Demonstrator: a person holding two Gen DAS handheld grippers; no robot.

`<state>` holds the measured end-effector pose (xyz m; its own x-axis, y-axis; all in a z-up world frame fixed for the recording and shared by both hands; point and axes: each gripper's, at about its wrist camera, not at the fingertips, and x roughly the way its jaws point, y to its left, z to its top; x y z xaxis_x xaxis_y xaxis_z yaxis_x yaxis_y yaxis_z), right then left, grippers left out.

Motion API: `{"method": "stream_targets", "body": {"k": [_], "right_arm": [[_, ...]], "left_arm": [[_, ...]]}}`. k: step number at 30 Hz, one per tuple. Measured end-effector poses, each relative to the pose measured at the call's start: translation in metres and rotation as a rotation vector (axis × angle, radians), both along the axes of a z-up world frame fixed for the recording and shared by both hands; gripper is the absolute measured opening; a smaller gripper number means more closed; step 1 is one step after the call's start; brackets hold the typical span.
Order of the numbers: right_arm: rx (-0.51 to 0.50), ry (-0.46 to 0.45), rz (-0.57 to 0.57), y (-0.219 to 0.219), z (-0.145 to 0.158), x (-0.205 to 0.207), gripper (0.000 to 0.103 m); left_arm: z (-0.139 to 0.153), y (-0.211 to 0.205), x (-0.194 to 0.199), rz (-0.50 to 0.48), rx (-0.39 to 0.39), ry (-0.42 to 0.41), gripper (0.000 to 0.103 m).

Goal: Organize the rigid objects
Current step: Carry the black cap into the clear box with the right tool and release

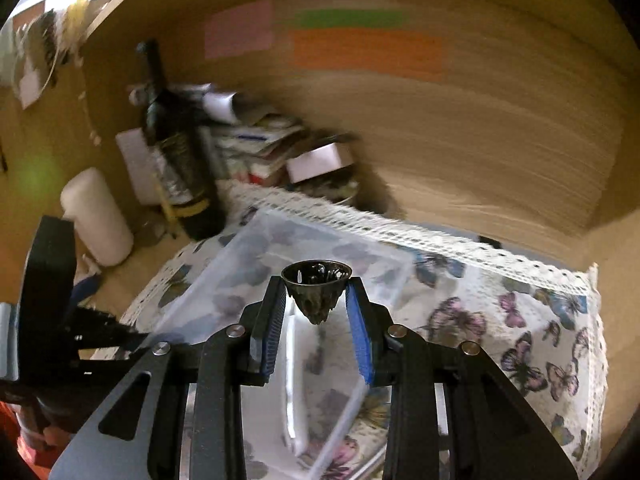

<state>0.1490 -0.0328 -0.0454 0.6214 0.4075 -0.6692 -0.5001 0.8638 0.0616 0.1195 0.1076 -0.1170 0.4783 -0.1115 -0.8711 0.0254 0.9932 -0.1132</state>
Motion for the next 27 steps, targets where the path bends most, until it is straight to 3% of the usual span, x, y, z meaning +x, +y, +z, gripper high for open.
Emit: {"method": "stream_targets", "body": {"k": [14, 21, 27], "right_arm": [[-0.111, 0.179, 0.144, 0.04, -0.043, 0.005, 0.029], [-0.135, 0.201, 0.135, 0.04, -0.049, 0.005, 0.03], [-0.113, 0.152, 0.117, 0.032, -0.034, 0.0, 0.04]], "left_arm": [[0.0, -0.001, -0.001, -0.005, -0.002, -0.005, 0.01], [0.0, -0.002, -0.001, -0.003, -0.002, -0.005, 0.01], [0.0, -0.002, -0.001, -0.004, -0.001, -0.006, 0.01]]}}
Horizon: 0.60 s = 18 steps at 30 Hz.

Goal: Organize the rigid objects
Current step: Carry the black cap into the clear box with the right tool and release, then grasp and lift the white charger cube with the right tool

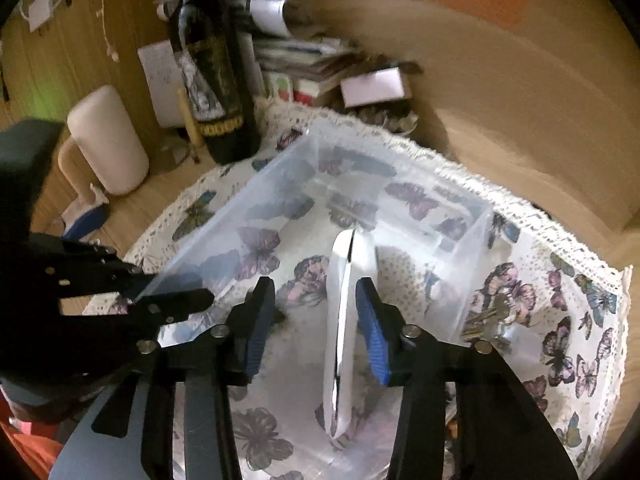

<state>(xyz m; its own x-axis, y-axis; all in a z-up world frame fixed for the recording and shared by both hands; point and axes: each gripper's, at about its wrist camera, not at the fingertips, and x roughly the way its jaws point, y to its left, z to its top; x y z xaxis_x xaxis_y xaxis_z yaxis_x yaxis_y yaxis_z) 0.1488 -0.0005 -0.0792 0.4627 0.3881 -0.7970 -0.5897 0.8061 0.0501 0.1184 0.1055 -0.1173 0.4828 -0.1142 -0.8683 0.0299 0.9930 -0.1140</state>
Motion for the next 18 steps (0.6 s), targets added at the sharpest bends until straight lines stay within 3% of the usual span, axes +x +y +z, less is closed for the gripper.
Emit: {"method": "stream_targets", "body": {"k": [4, 6, 10, 14, 18], "right_arm": [[0.032, -0.057, -0.044, -0.016, 0.021, 0.0, 0.045], [0.043, -0.086, -0.071, -0.025, 0.03, 0.0, 0.053], [0.039, -0.144, -0.147, -0.048, 0.048, 0.007, 0.054], [0.041, -0.161, -0.239, -0.073, 0.05, 0.02, 0.062], [0.031, -0.117, -0.32, -0.096, 0.036, 0.039, 0.063]], "left_arm": [[0.0, 0.0, 0.0, 0.0, 0.0, -0.001, 0.01], [0.0, 0.0, 0.0, 0.001, -0.001, -0.001, 0.01], [0.0, 0.0, 0.0, 0.001, -0.001, 0.0, 0.01], [0.0, -0.001, 0.0, 0.002, -0.001, 0.0, 0.01], [0.0, -0.001, 0.0, 0.002, 0.0, -0.001, 0.01]]}}
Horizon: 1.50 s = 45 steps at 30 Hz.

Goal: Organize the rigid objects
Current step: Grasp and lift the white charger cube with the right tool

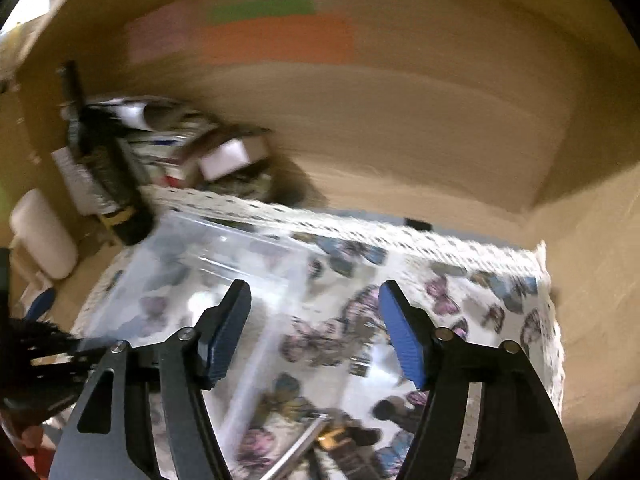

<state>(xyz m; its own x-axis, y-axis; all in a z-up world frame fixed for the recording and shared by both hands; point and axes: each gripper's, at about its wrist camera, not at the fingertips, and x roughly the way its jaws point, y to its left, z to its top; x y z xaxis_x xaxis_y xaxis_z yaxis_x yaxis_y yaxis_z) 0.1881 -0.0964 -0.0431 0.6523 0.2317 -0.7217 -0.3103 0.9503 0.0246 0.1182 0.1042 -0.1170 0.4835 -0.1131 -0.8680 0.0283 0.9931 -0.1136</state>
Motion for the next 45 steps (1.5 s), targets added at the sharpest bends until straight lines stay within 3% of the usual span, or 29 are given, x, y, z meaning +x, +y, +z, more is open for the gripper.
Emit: {"method": "stream_targets", "body": {"k": [14, 19, 29, 45], "right_arm": [[-0.046, 0.19, -0.132, -0.047, -0.082, 0.024, 0.062], [-0.017, 0.223, -0.125, -0.054, -0.093, 0.022, 0.028], [-0.02, 0.159, -0.101, -0.043, -0.083, 0.015, 0.027], [0.045, -0.058, 0.004, -0.007, -0.001, -0.008, 0.027]], "left_arm": [[0.0, 0.0, 0.0, -0.001, 0.003, -0.001, 0.01], [0.0, 0.0, 0.0, -0.002, 0.006, -0.001, 0.01], [-0.002, 0.001, 0.001, -0.001, 0.009, 0.004, 0.01], [-0.002, 0.001, 0.001, -0.002, 0.015, 0.002, 0.01]]}}
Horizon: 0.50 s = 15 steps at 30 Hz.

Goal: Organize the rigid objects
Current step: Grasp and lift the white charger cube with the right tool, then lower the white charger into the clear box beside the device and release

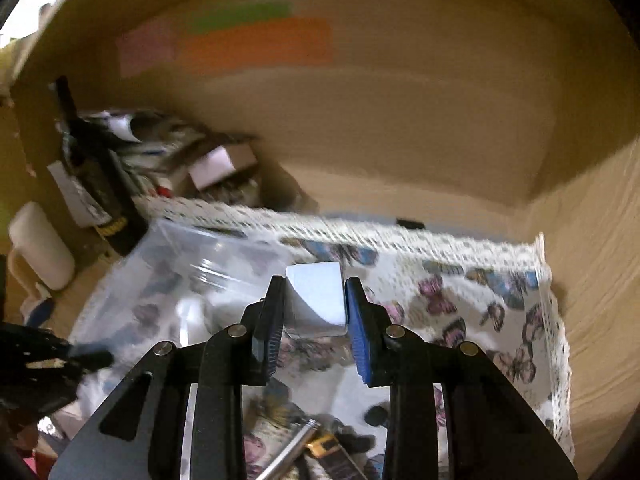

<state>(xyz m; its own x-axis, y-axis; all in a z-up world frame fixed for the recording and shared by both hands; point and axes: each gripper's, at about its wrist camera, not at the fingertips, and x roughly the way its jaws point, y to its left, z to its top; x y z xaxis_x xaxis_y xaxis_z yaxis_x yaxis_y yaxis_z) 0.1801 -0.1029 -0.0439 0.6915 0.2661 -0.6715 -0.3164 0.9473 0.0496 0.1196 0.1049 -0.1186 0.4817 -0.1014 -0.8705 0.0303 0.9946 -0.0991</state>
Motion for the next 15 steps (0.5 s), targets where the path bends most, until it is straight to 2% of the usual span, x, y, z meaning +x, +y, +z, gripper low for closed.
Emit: {"method": "stream_targets", "body": {"k": [8, 15], "right_arm": [[0.007, -0.056, 0.107, 0.035, 0.022, -0.013, 0.027], [-0.008, 0.001, 0.205, 0.072, 0.003, -0.019, 0.027]], "left_arm": [[0.0, 0.0, 0.0, 0.0, 0.0, 0.0, 0.01], [0.0, 0.0, 0.0, 0.0, 0.0, 0.0, 0.01]]}}
